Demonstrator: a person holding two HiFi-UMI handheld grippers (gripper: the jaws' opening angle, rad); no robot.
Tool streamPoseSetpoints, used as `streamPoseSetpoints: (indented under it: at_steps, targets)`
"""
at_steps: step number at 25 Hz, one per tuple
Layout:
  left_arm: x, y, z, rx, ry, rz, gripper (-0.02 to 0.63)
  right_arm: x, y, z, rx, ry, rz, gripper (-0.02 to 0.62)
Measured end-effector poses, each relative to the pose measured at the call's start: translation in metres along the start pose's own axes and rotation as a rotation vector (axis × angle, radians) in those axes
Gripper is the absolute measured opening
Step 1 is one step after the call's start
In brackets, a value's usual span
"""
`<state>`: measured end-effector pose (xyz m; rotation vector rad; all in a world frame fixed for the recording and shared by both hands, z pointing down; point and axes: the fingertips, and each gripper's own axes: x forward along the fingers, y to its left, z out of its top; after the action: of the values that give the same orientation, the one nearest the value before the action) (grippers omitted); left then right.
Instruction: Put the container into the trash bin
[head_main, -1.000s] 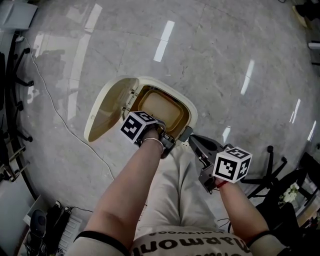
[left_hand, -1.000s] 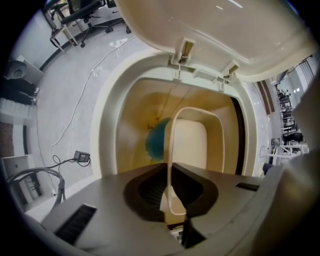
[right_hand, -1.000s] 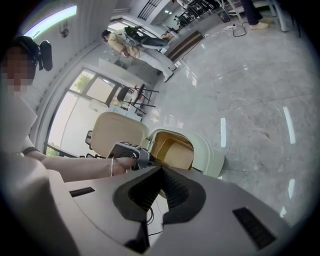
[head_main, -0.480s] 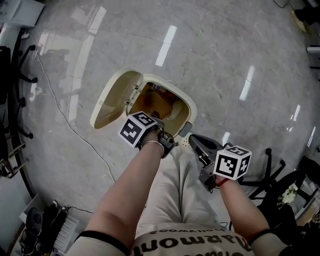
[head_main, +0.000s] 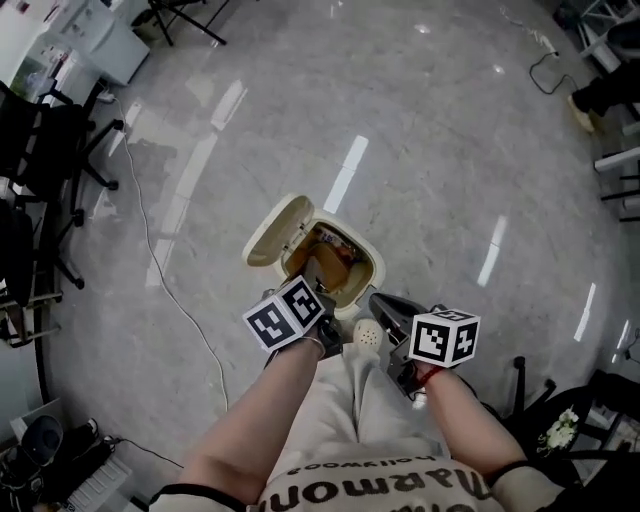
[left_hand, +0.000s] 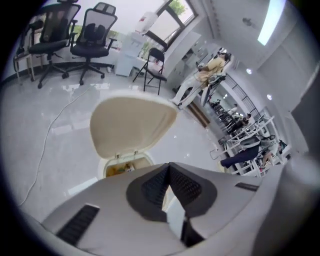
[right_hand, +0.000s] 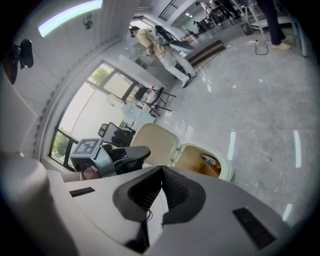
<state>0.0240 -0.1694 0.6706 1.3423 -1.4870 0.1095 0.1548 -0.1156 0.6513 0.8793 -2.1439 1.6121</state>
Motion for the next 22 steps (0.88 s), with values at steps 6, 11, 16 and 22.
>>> streamPoseSetpoints:
  at_steps: [6,11,16,22]
  targets:
    - [-0.097,-0.112,0.065,0.265,-0.173,-0.240,0.028,-0.054,0.101,0.101,-0.299,-0.123,0.100,0.003]
    - [-0.189,-0.164,0.083,0.465,-0.235,-0.356,0.028,-0.123,0.173,0.159,-0.514,-0.257,0.139,0.003]
    - [-0.241,-0.190,0.110,0.465,-0.325,-0.343,0.028,-0.155,0.215,0.186,-0.495,-0.350,0.197,0.003]
    - [-0.267,-0.191,0.130,0.487,-0.374,-0.334,0.028,-0.165,0.244,0.186,-0.598,-0.369,0.177,0.002]
